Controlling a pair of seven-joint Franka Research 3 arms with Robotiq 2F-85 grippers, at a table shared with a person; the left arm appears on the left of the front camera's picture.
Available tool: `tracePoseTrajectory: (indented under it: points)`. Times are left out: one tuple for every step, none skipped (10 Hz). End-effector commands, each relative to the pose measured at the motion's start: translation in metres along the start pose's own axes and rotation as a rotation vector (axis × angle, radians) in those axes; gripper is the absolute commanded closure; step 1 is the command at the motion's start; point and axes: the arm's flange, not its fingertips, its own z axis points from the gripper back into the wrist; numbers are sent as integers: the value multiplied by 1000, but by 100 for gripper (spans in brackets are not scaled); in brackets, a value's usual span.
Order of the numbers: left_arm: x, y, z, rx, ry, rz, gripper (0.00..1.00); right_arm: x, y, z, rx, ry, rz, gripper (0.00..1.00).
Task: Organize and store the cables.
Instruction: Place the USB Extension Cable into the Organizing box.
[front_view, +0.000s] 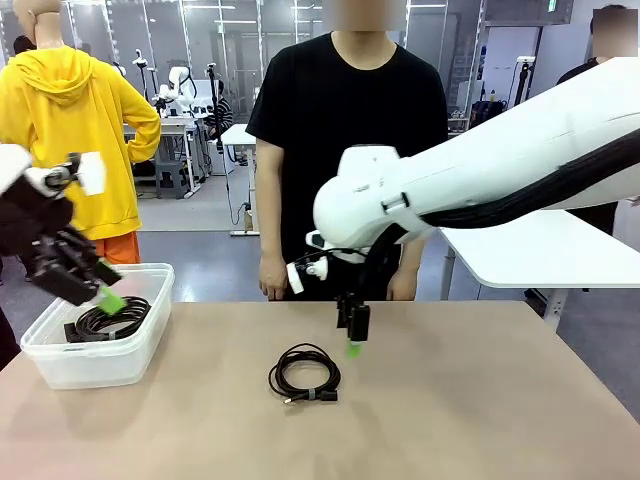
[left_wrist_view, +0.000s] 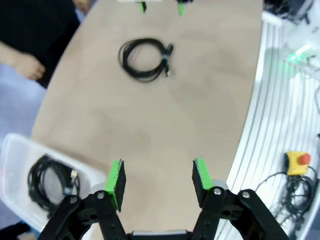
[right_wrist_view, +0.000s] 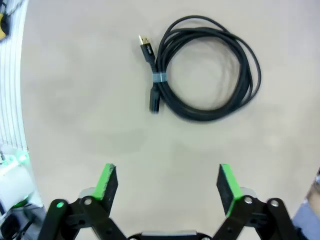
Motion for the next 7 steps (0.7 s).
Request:
tracePoseTrajectory:
  points:
    - [46,6,-11,-12,65,-35,31,-58,36,8,-53,-74,-19,0]
    - [69,2,-23,13,104,-49,31,-83,42,10,-70,-103,-46,0]
    - [90,-4,-41,-7,140,-93,31,-107,49,13,-77,-139,-67,0]
    - [111,-13,-61,10,207,-113,31,-134,59,15,-91,-188,-93,0]
    - [129,-22,-78,8,235,-151,31,-158,72,18,-120,-239,-119,0]
    - [144,-32,-101,48,267,-183,31,-182,85,17,-150,-297,-144,0]
    - [154,-40,-124,86,282,-192,31,-203,100,18,-212,-368,-178,0]
